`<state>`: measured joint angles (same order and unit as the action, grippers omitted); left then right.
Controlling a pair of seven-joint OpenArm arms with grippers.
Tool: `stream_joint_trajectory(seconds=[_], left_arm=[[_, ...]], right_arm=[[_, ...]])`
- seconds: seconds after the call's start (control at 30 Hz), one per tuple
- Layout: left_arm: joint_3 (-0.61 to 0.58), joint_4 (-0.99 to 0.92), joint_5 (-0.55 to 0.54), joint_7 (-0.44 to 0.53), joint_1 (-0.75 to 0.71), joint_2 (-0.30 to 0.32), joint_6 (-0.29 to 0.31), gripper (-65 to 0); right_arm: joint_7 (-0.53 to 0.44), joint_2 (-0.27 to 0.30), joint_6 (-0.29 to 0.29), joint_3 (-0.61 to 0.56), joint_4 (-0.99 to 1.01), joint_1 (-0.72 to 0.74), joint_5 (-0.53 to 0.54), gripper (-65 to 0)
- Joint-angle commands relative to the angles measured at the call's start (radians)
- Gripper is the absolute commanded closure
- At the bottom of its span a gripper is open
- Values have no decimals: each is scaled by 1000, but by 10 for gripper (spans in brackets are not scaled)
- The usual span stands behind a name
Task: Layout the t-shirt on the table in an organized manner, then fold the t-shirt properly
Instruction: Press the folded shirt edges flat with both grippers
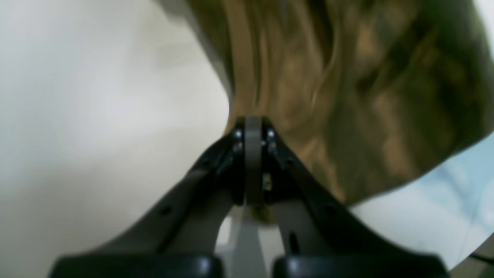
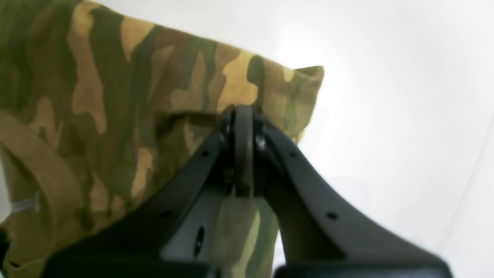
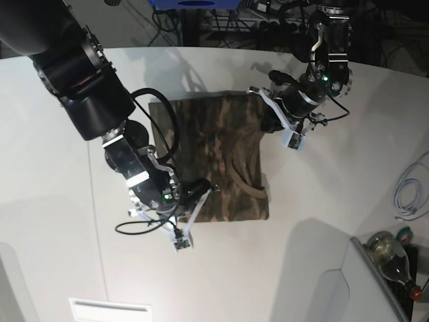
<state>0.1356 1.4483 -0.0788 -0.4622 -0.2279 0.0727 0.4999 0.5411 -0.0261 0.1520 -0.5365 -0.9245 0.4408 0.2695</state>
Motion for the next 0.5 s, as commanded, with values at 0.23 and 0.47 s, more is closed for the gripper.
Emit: stream_joint_trajectory(seconds=[0.23,0.47], left_arm=[[-6,15,-19,16,-58,12,9,0],[11,180,-22,-68,-103,17,10,0]], right_arm=[[-114,-1,-53,6,134,39,-8,0],[-46,42,-53,14,-258,-79,-9,0]])
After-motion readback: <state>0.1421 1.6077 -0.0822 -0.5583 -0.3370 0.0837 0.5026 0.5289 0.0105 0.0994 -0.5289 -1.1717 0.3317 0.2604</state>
